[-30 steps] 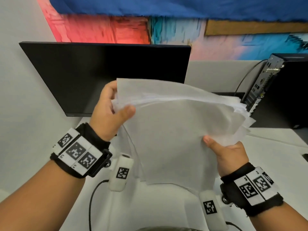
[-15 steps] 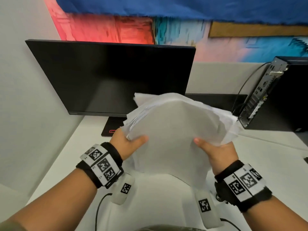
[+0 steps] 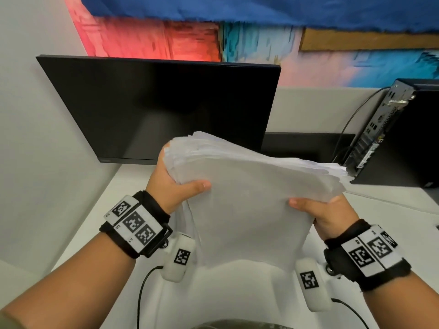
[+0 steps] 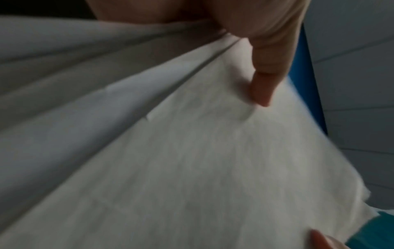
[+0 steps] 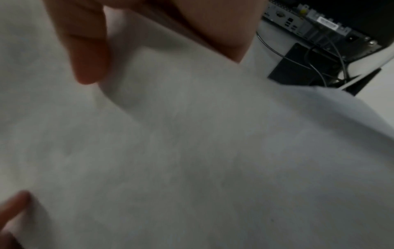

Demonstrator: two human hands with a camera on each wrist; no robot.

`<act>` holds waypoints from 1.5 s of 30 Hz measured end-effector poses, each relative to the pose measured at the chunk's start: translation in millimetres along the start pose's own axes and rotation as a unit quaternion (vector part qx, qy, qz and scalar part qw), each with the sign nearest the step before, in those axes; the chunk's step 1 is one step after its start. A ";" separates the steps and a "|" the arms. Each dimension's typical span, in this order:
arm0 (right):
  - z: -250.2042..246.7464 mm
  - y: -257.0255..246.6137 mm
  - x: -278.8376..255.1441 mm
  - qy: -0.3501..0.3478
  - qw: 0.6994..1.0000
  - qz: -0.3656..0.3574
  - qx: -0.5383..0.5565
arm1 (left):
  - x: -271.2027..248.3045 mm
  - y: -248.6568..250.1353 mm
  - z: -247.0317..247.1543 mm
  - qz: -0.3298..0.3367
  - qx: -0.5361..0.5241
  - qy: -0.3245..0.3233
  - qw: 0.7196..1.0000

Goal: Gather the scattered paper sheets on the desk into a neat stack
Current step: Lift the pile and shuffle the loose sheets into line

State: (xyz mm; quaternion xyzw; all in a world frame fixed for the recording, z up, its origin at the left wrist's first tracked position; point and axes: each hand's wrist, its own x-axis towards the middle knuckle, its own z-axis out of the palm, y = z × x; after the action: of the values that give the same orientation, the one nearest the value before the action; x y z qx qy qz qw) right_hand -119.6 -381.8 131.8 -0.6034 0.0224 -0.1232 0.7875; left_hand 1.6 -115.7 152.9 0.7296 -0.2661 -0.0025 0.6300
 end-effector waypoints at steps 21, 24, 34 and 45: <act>21.5 -22.5 -15.6 0.118 0.980 -0.146 -0.060 | -19.0 43.6 12.8 0.089 -0.034 0.001 0.995; 21.8 -24.9 -13.5 0.156 0.962 -0.181 -0.131 | -12.6 49.8 10.4 0.098 -0.013 -0.012 0.995; 25.8 -47.1 -2.9 0.114 0.900 -0.326 -0.268 | 8.2 61.2 13.3 0.112 0.081 -0.045 0.989; 26.3 -45.2 -2.3 0.101 0.910 -0.300 -0.268 | 16.2 63.1 33.4 0.067 0.108 0.118 0.985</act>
State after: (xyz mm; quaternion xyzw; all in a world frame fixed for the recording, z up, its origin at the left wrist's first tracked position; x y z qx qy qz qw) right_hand -124.5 -367.3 181.8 -0.7546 -0.0478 -0.4033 0.5155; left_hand -20.1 -156.7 209.5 0.7690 -0.2373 0.1546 0.5730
